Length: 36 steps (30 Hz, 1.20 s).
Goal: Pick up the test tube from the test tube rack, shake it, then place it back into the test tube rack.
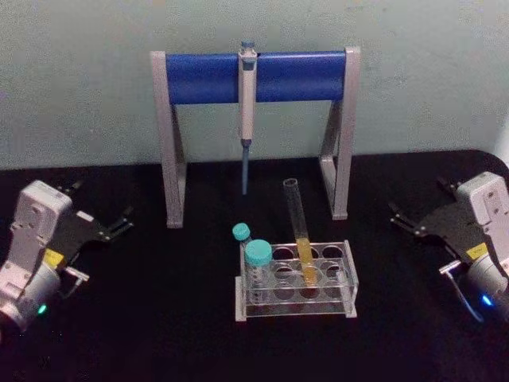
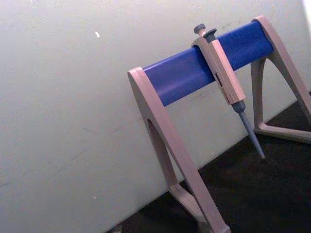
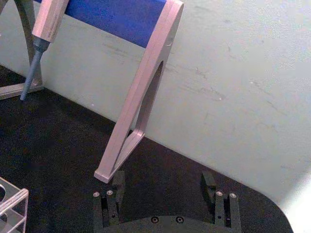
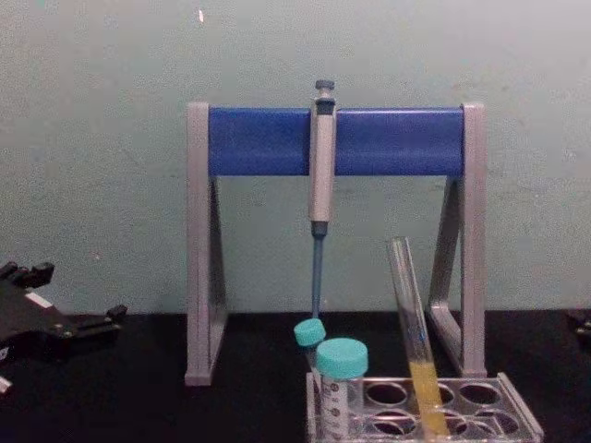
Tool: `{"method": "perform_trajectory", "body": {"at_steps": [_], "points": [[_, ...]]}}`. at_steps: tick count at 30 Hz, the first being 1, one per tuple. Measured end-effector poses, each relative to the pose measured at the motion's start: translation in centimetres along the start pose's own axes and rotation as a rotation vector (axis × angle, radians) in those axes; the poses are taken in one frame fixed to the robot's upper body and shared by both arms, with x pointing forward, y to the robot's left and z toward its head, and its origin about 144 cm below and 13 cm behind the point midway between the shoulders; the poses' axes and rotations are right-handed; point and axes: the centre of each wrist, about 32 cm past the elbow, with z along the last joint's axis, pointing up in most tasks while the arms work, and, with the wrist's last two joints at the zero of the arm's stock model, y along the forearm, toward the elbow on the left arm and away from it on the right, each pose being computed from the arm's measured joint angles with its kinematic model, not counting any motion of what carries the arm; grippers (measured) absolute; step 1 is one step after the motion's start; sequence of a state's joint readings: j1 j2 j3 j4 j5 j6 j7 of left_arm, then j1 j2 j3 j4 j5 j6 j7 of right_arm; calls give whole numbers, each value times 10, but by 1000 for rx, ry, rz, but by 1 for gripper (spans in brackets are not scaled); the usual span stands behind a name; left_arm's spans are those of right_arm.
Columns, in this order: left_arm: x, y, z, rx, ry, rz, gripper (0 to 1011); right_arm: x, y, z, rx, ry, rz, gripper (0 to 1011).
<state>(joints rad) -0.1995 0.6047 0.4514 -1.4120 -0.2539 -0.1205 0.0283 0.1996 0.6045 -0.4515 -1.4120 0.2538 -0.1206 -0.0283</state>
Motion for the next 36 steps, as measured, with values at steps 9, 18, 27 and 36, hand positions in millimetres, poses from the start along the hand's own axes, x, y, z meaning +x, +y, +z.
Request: {"method": "perform_trajectory", "body": {"at_steps": [9, 18, 27, 36], "points": [[0, 0, 0, 0, 0, 0, 1001, 0, 0, 0, 0, 0, 0, 1000], [0, 0, 0, 0, 0, 0, 1001, 0, 0, 0, 0, 0, 0, 1000], [0, 0, 0, 0, 0, 0, 1001, 0, 0, 0, 0, 0, 0, 1000], [0, 0, 0, 0, 0, 0, 1001, 1, -7, 7, 12, 4, -5, 1000]]}}
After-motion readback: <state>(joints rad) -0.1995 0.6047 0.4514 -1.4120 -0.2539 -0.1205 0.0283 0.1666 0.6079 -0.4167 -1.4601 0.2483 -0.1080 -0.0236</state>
